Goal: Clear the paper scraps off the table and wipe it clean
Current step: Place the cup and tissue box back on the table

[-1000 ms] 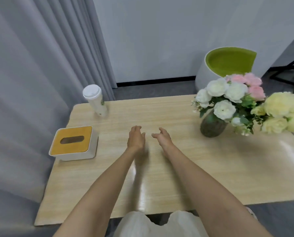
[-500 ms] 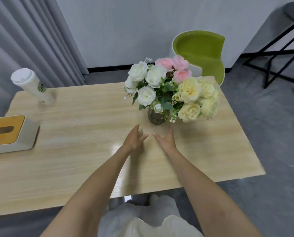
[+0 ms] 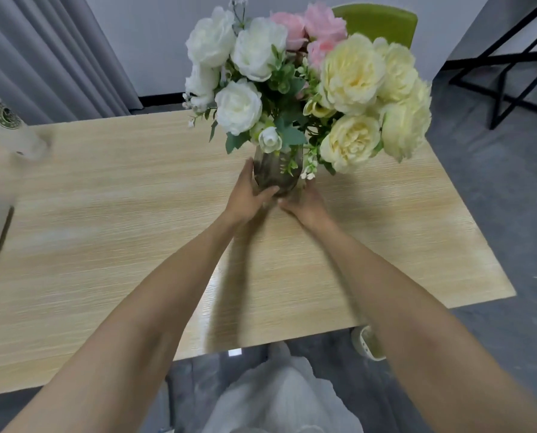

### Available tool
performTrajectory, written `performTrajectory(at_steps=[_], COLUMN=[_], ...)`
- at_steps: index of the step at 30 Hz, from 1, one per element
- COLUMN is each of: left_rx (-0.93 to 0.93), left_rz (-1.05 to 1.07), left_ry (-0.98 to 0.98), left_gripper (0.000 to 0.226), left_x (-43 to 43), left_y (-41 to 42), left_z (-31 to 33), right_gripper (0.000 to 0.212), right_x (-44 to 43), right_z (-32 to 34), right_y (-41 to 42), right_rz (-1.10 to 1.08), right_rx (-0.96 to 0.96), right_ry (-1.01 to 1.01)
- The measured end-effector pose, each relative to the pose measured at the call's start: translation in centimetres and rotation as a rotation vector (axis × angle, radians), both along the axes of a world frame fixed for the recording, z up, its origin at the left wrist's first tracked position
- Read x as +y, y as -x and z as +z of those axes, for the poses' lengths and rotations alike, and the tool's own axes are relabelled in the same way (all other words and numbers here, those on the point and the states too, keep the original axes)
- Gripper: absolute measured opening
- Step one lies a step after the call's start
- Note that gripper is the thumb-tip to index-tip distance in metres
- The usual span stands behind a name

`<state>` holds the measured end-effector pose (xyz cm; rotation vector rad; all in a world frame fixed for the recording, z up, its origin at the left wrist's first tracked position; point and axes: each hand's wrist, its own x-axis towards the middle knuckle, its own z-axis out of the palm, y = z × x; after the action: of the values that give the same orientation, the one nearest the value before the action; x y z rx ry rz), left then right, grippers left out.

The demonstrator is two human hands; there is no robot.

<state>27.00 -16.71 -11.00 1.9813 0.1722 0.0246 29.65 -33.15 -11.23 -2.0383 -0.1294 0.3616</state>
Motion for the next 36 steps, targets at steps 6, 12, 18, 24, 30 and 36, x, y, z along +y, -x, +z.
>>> performTrajectory(at_steps=[6, 12, 18, 24, 30, 36], left_rx=[-0.077, -0.098, -0.125, -0.128, -0.055, -0.043], left_rz=[0.037, 0.061, 0.110, 0.173, 0.146, 0.186], left_ry=[0.119, 0.104, 0.098, 0.115, 0.029, 0.053], left_gripper=[0.078, 0.081, 0.075, 0.072, 0.083, 0.088], left_x=[-0.6, 1.2, 5.8, 9.8, 12.7, 11.0], left_y=[-0.6, 1.1, 5.2, 9.0, 10.0, 10.2], left_z=[-1.5, -1.4, -1.1, -1.1, -0.8, -0.6], right_gripper=[0.083, 0.083, 0.085, 0.091, 0.085, 0.078], right_x=[1.6, 3.5, 8.1, 13.0, 14.7, 13.4], right_z=[-1.6, -1.3, -2.0, -2.1, -2.8, -1.8], right_y=[-1.2, 0.1, 3.0, 5.6, 6.8, 6.5], right_rz=[-0.041, -0.008, 0.012, 0.024, 0.073, 0.086], right_rx=[-0.111, -0.129, -0.090, -0.118, -0.107, -0.074], right_ry=[-0.124, -0.145, -0.157, -0.160, -0.260, -0.216])
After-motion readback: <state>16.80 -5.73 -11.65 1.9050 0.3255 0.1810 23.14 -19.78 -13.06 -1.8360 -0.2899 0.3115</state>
